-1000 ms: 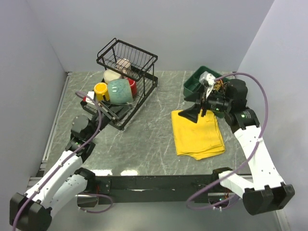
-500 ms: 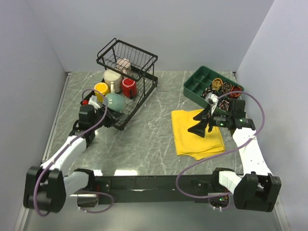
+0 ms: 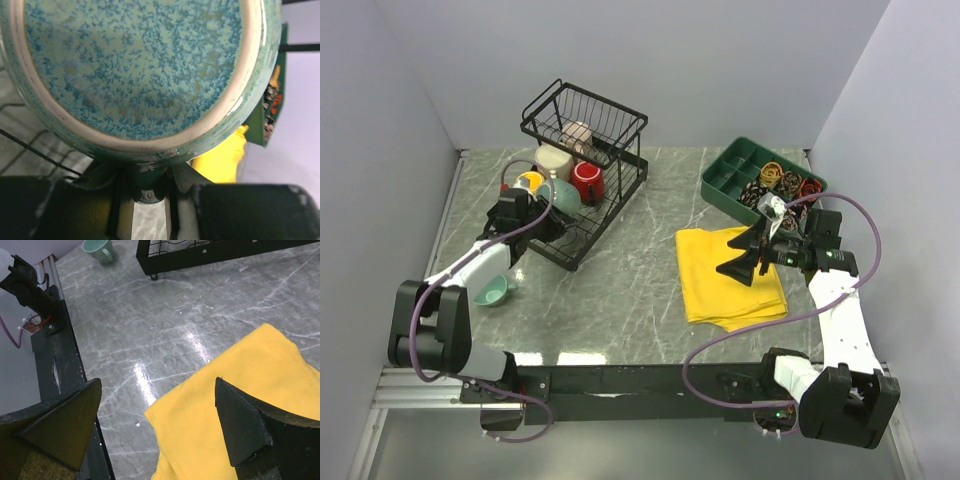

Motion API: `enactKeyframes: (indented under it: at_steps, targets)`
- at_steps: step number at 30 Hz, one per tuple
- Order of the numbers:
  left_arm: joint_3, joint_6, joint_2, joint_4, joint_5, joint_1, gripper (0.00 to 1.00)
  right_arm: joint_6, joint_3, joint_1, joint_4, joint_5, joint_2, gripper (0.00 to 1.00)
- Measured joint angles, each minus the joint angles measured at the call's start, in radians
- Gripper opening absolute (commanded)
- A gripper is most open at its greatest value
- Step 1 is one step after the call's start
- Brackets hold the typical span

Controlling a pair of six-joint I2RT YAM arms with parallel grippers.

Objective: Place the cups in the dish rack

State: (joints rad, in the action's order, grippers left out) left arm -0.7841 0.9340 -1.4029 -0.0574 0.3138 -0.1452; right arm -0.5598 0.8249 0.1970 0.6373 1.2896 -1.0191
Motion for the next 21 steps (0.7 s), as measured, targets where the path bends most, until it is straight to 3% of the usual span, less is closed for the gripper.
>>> enactKeyframes:
  at_steps: [21]
  targets:
    - [-0.167,-0.101,-0.189,0.143,-0.148,-0.095,0.01,-0.011,0.000,0.025,0.023,0.018,0.000,1.00]
